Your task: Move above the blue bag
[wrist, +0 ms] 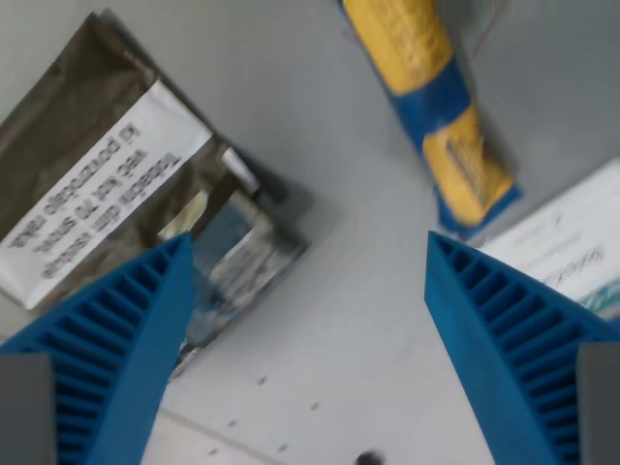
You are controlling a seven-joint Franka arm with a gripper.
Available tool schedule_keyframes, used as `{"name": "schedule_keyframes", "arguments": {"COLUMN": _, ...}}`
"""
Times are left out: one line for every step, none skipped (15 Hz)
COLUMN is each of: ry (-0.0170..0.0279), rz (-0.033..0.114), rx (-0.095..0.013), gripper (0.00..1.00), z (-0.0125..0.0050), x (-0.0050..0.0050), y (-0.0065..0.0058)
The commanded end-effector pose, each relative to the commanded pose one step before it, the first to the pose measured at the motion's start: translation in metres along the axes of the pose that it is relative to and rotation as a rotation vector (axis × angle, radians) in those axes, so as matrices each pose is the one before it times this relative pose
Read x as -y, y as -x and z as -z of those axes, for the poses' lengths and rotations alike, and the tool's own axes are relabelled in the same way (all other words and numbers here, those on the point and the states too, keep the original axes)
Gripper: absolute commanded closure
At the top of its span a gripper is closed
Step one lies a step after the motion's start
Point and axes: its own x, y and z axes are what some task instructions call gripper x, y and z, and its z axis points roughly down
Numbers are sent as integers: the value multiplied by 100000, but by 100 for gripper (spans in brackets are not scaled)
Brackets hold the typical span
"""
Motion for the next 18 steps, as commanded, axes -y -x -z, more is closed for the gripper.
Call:
{"name": "schedule_keyframes", "arguments": {"ry": 1035, "rz": 28418, "rx": 613, "gripper": 0, "z": -668, "x": -1240, "y": -1218}}
{"name": "schedule_keyframes", "arguments": {"ry": -14, "rz": 2039, "rx": -184, "gripper": 0, "z": -272, "x": -322, "y": -262}}
{"name": "schedule_keyframes", "arguments": {"ry": 117, "rz": 1834, "rx": -220, "gripper": 0, "z": -271, "x": -329, "y": -251}}
{"name": "schedule_keyframes", "arguments": {"ry": 62, "rz": 1646, "rx": -121, "gripper": 0, "z": -270, "x": -332, "y": -236}}
{"name": "schedule_keyframes", "arguments": {"ry": 10, "rz": 1587, "rx": -13, "gripper": 0, "z": -268, "x": -331, "y": -219}}
{"name": "schedule_keyframes", "arguments": {"ry": 61, "rz": 1931, "rx": -157, "gripper": 0, "z": -261, "x": -326, "y": -202}}
{"name": "schedule_keyframes", "arguments": {"ry": 209, "rz": 1879, "rx": -358, "gripper": 0, "z": -251, "x": -318, "y": -187}}
{"name": "schedule_keyframes", "arguments": {"ry": 74, "rz": 1523, "rx": -257, "gripper": 0, "z": -240, "x": -307, "y": -170}}
{"name": "schedule_keyframes", "arguments": {"ry": -94, "rz": 1023, "rx": -45, "gripper": 0, "z": -229, "x": -296, "y": -152}}
{"name": "schedule_keyframes", "arguments": {"ry": -38, "rz": 797, "rx": -193, "gripper": 0, "z": -214, "x": -285, "y": -135}}
{"name": "schedule_keyframes", "arguments": {"ry": 5, "rz": 775, "rx": -166, "gripper": 0, "z": -200, "x": -273, "y": -120}}
{"name": "schedule_keyframes", "arguments": {"ry": 47, "rz": 733, "rx": -300, "gripper": 0, "z": -190, "x": -259, "y": -107}}
{"name": "schedule_keyframes", "arguments": {"ry": 102, "rz": 506, "rx": -235, "gripper": 0, "z": -183, "x": -244, "y": -94}}
{"name": "schedule_keyframes", "arguments": {"ry": 55, "rz": 600, "rx": -178, "gripper": 0, "z": -175, "x": -228, "y": -83}}
{"name": "schedule_keyframes", "arguments": {"ry": -34, "rz": 206, "rx": -61, "gripper": 0, "z": -167, "x": -212, "y": -73}}
{"name": "schedule_keyframes", "arguments": {"ry": -42, "rz": -72, "rx": -20, "gripper": 0, "z": -157, "x": -195, "y": -64}}
{"name": "schedule_keyframes", "arguments": {"ry": -106, "rz": -52, "rx": 28, "gripper": 0, "z": -142, "x": -180, "y": -57}}
{"name": "schedule_keyframes", "arguments": {"ry": -94, "rz": -19, "rx": 37, "gripper": 0, "z": -125, "x": -168, "y": -52}}
